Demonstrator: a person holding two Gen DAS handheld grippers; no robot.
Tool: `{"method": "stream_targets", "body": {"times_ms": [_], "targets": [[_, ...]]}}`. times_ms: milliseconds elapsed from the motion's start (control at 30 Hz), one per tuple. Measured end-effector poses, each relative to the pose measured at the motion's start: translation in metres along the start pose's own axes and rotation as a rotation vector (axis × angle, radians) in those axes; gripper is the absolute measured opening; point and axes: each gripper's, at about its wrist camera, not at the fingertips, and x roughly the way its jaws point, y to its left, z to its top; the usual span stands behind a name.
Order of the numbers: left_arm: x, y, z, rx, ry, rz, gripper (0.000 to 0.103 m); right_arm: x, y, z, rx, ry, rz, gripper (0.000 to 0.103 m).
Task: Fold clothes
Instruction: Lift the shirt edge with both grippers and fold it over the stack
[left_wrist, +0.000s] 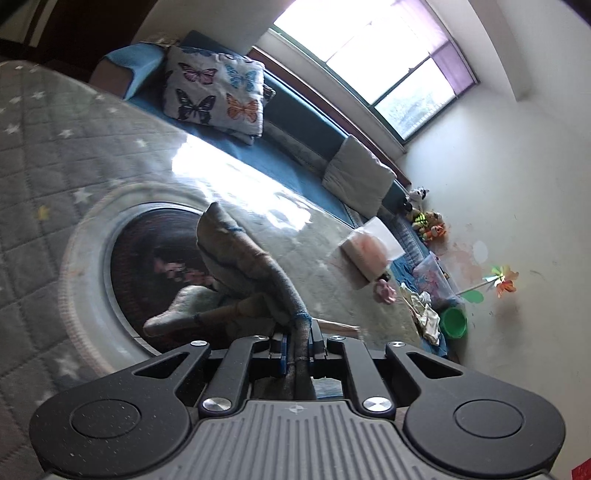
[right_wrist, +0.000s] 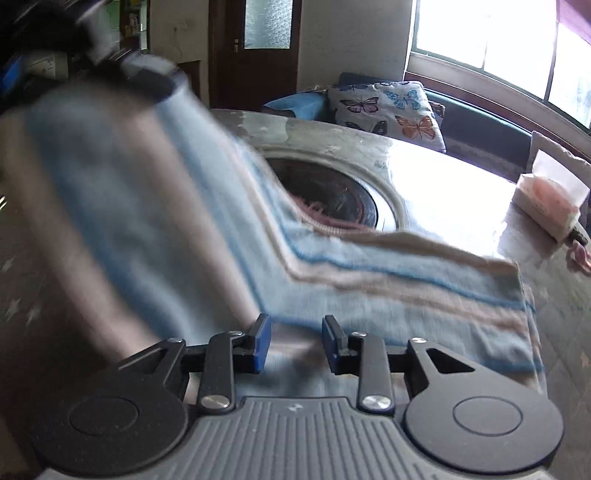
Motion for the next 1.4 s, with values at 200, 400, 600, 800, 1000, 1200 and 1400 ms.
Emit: {"method": "stream_targets", "body": {"times_ms": [200, 400, 600, 800, 1000, 1200, 1400], "targets": [[0.033, -0.054, -0.005, 0.046, 0.028, 0.009, 0.011, -0.036, -0.016, -0.030, 0.038, -0.022, 0.027, 0.041], [0.091, -0.101, -0.023, 0.088, 0.111, 0.037, 0.010, -0.064, -0.065, -0.056, 0.168, -0.071, -0.038, 0.045], [0.151, -0.135, -0.052, 0.163, 0.212, 0.067, 0.010, -0.068, -0.103, -0.079, 0.269, -0.095, -0.052, 0.045], [0.190, -0.147, -0.081, 0.229, 0.306, 0.095, 0.011, -0.070, -0.106, -0.084, 0.291, -0.130, -0.023, 0.047], [0.212, -0.143, -0.092, 0.213, 0.345, 0.082, 0.021, -0.071, -0.110, -0.088, 0.296, -0.147, -0.001, 0.048], [0.216, -0.146, -0.098, 0.218, 0.350, 0.032, 0.037, -0.080, -0.115, -0.093, 0.306, -0.145, -0.001, 0.048], [0.205, -0.149, -0.095, 0.224, 0.331, -0.035, 0.048, -0.095, -0.122, -0.099, 0.320, -0.143, -0.030, 0.050]]}}
